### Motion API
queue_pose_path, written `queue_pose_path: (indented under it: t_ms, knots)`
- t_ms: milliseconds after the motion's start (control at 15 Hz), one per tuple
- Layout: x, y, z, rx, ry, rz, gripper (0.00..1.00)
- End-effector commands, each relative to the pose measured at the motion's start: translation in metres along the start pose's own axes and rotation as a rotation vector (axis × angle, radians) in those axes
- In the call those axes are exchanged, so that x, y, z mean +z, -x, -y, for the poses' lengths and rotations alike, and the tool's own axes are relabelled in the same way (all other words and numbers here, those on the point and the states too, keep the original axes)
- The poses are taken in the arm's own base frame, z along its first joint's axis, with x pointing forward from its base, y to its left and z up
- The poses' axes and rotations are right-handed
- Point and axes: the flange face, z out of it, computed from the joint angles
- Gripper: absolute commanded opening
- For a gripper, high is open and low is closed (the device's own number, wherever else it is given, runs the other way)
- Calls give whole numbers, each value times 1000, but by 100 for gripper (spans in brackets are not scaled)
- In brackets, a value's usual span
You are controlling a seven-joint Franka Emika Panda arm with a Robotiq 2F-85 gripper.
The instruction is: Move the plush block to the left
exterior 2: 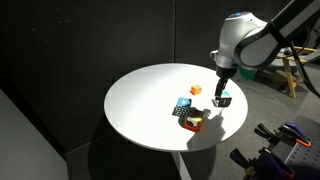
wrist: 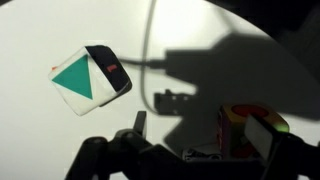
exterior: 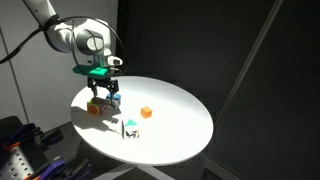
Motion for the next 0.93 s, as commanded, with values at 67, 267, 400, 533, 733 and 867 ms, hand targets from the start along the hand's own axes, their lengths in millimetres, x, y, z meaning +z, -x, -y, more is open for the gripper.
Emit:
queue_pose_path:
  t_ms: [67, 267, 400, 533, 733, 867]
  knots:
    - [-31, 34, -1, 127, -37, 51, 100]
    - [-52, 49, 1, 172, -76, 61, 100]
    - [-67, 58, 3, 191, -102, 57, 100]
    - [-81, 65, 5, 209, -121, 50, 100]
    - [-100, 73, 7, 230, -123, 21, 100]
    - [-114, 77, 7, 241, -115, -1, 100]
